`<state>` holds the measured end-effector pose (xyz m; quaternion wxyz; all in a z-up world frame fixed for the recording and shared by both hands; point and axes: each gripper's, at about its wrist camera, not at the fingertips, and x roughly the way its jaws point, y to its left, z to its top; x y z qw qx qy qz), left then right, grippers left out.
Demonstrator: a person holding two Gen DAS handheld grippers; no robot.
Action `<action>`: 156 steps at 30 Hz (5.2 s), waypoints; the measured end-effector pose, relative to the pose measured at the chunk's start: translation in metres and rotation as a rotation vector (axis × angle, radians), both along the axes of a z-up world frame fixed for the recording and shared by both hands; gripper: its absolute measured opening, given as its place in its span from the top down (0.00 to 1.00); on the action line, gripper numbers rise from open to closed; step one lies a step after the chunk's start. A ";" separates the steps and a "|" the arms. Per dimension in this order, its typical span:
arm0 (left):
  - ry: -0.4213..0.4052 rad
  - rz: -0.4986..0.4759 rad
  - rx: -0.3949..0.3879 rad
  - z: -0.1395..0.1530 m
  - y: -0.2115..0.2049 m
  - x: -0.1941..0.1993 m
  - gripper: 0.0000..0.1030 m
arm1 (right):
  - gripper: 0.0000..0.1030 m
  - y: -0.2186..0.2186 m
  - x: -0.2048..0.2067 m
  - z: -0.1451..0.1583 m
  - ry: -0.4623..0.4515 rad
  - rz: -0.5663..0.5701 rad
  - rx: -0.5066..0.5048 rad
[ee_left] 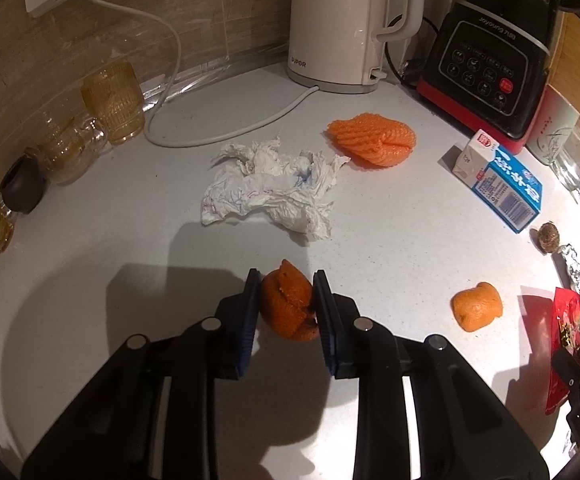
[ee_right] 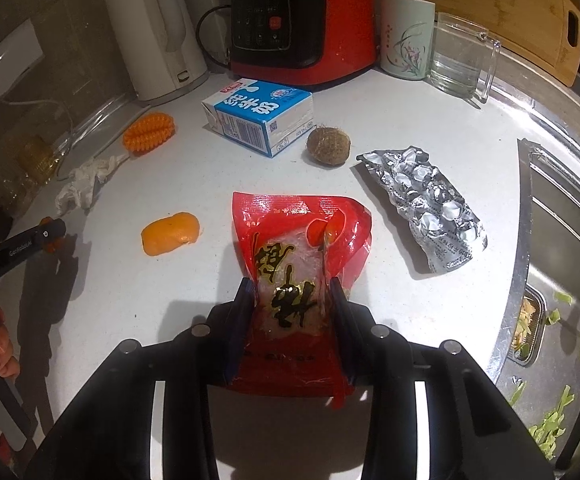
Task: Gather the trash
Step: 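Carry the orange peel and red snack bag down and release both into the green basket, then raise both tools and move the left tool to the tissue while the right approaches an orange peel, then grasp the crumpled tissue with the left tool while the right tool grasps the small orange peel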
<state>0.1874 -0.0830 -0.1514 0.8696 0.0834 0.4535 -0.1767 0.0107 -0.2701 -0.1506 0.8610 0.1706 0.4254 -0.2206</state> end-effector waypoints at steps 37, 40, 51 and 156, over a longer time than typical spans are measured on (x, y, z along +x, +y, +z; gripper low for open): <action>0.137 -0.015 -0.014 0.002 0.127 -0.338 0.74 | 0.61 0.193 -0.230 -0.044 0.091 0.700 0.066; 0.140 -0.013 -0.003 0.000 0.131 -0.347 0.74 | 0.52 0.200 -0.226 -0.063 0.123 0.725 0.063; 0.151 -0.033 0.013 -0.009 0.125 -0.359 0.73 | 0.23 0.194 -0.236 -0.052 0.115 0.714 0.074; 0.056 0.006 0.020 -0.028 0.009 0.102 0.08 | 0.70 0.048 0.122 -0.014 0.030 0.245 -0.074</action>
